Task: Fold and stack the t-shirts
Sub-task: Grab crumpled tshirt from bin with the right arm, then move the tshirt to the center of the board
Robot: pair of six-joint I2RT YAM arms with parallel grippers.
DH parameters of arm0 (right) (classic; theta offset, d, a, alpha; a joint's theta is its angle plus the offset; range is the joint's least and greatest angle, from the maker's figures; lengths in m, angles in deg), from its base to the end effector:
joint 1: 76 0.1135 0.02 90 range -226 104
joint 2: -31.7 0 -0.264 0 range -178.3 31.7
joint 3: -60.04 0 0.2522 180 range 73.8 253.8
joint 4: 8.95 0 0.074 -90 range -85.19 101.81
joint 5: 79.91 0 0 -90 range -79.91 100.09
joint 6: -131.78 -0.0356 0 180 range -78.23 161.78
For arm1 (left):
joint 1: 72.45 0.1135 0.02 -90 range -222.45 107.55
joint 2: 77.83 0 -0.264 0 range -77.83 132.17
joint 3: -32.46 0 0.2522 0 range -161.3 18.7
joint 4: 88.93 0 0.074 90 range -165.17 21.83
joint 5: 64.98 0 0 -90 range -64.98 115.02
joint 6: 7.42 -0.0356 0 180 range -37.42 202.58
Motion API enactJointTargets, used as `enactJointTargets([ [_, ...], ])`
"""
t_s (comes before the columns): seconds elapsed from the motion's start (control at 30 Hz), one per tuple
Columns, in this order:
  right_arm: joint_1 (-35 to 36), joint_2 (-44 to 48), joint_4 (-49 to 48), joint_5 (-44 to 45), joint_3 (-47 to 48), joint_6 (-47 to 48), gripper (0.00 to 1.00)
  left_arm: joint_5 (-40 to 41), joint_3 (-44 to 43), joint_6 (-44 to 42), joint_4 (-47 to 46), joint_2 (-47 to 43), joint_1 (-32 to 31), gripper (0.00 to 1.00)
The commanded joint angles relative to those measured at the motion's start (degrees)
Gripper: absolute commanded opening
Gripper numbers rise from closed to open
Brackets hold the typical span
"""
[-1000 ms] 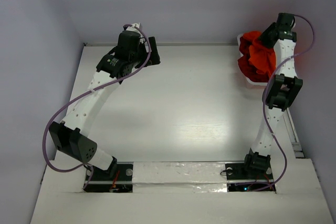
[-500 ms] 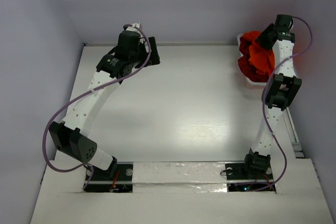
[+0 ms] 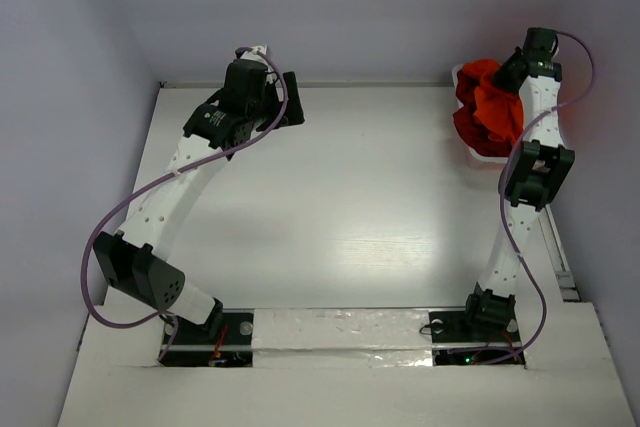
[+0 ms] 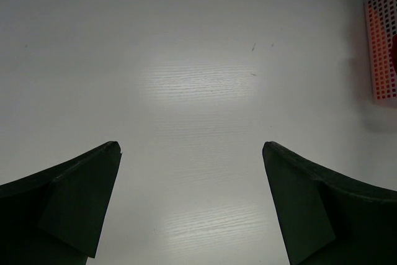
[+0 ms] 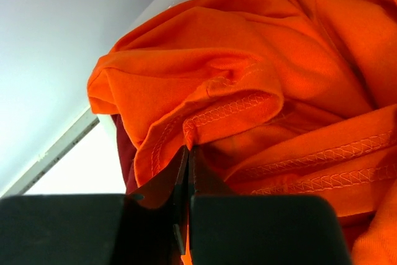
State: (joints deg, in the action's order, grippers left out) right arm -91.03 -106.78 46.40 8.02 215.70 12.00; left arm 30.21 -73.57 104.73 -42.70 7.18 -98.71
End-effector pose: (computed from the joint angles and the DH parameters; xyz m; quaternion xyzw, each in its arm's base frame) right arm 0.5265 -0.1400 0.2953 0.3355 0.8344 0.0722 0.4313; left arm 0.2987 -0.1438 0.4203 0.0060 0.8438 -0.1846 0.5038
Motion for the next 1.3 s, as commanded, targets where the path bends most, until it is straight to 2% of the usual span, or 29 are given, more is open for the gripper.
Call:
enactJointTargets([
  [0.0,-0.4,3.6,-1.2,-2.4,0.2,1.7,0.00,0.3,0.2,-0.5,-1.0,-0.6,-0.2,0.99],
  [0.17,3.8,12.4,-0.5,-5.0,-5.0,2.4,0.00,0.2,3.6,-0.4,-3.1,-1.4,-0.2,0.99],
  [0.3,12.2,23.4,1.8,-1.7,-4.9,5.3,0.00,0.2,7.4,0.2,-5.7,-2.9,-0.2,0.99],
  [0.5,26.4,29.4,12.5,-1.5,8.5,6.0,0.00,0.6,9.0,1.9,-7.6,-3.5,-0.2,0.99],
  [0.73,38.3,43.0,10.3,-8.3,3.6,6.7,0.00,3.4,14.5,6.3,-9.6,-8.6,-0.2,0.99],
  [0.83,38.8,49.3,7.3,-11.6,0.4,5.6,0.00,5.1,17.9,8.5,-10.4,-13.0,-0.2,0.99],
  [0.93,38.8,50.7,9.4,-13.1,1.6,5.6,0.00,5.7,19.3,10.0,-9.7,-15.7,-0.2,0.99],
  [1.07,40.9,48.9,11.9,-19.5,6.5,5.9,0.00,6.9,19.1,10.7,-7.4,-17.4,-0.7,0.99],
  [1.27,52.6,47.8,12.6,-21.1,6.5,8.0,0.00,7.1,20.4,11.9,-7.0,-19.4,-0.7,0.99],
])
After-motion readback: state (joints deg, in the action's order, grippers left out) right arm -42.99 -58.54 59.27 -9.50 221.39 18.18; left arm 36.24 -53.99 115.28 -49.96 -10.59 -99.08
